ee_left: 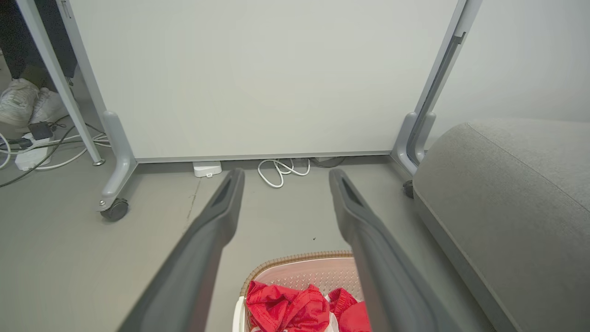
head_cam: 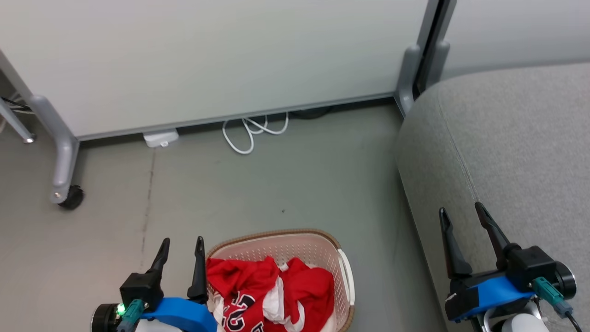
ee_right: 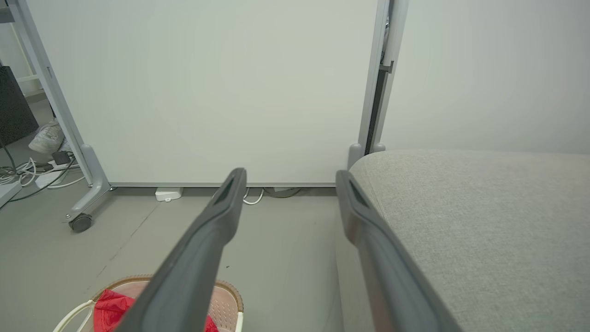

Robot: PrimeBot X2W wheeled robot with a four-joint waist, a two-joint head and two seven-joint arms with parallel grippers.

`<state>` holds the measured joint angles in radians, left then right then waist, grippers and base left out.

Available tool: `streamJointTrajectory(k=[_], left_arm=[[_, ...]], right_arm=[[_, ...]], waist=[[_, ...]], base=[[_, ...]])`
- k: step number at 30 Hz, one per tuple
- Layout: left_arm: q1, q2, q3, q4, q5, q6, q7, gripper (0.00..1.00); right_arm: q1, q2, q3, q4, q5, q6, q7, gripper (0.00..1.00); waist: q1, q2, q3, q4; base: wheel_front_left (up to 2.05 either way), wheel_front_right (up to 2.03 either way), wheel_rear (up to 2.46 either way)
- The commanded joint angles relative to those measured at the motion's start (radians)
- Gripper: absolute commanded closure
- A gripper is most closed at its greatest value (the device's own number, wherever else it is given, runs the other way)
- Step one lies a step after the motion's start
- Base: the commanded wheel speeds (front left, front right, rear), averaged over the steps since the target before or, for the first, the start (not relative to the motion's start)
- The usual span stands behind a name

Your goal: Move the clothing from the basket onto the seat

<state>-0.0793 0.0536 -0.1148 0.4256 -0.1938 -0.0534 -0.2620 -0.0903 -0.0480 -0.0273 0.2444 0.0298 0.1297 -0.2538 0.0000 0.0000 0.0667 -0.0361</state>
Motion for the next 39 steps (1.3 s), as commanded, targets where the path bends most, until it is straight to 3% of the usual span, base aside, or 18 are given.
streamJointTrajectory(k=[1, 13, 23, 33, 39], left_arm=[[-0.035, 0.01, -0.012, 0.042, 0.012, -0.008, -0.004, 0.0], [-0.253, 0.051, -0.12, 0.354, 0.069, -0.054, 0.073, 0.0], [-0.42, 0.084, -0.172, 0.55, 0.098, -0.063, 0.147, 0.0], [-0.58, 0.125, -0.173, 0.68, 0.108, -0.012, 0.206, 0.0], [-0.65, 0.166, -0.164, 0.739, 0.106, 0.041, 0.249, 0.0]], right_arm=[[-0.022, -0.004, 0.01, -0.012, 0.003, 0.002, -0.005, 0.0], [-0.111, -0.004, 0.06, -0.066, 0.016, 0.002, -0.009, 0.0], [-0.169, -0.003, 0.09, -0.096, 0.049, 0.001, -0.012, 0.0], [-0.205, -0.003, 0.124, -0.157, 0.1, 0.001, -0.012, 0.0], [-0.222, -0.003, 0.147, -0.181, 0.124, 0.001, -0.012, 0.0]], waist=[[0.0, 0.0, 0.062, -0.04], [0.0, 0.0, 0.298, -0.144], [0.0, 0.0, 0.472, -0.23], [0.0, 0.0, 0.627, -0.289], [0.0, 0.0, 0.697, -0.324]], base=[[0.0, 0.0, 0.0], [0.0, 0.0, 0.0], [0.0, 0.0, 0.0], [0.0, 0.0, 0.0], [0.0, 0.0, 0.0]])
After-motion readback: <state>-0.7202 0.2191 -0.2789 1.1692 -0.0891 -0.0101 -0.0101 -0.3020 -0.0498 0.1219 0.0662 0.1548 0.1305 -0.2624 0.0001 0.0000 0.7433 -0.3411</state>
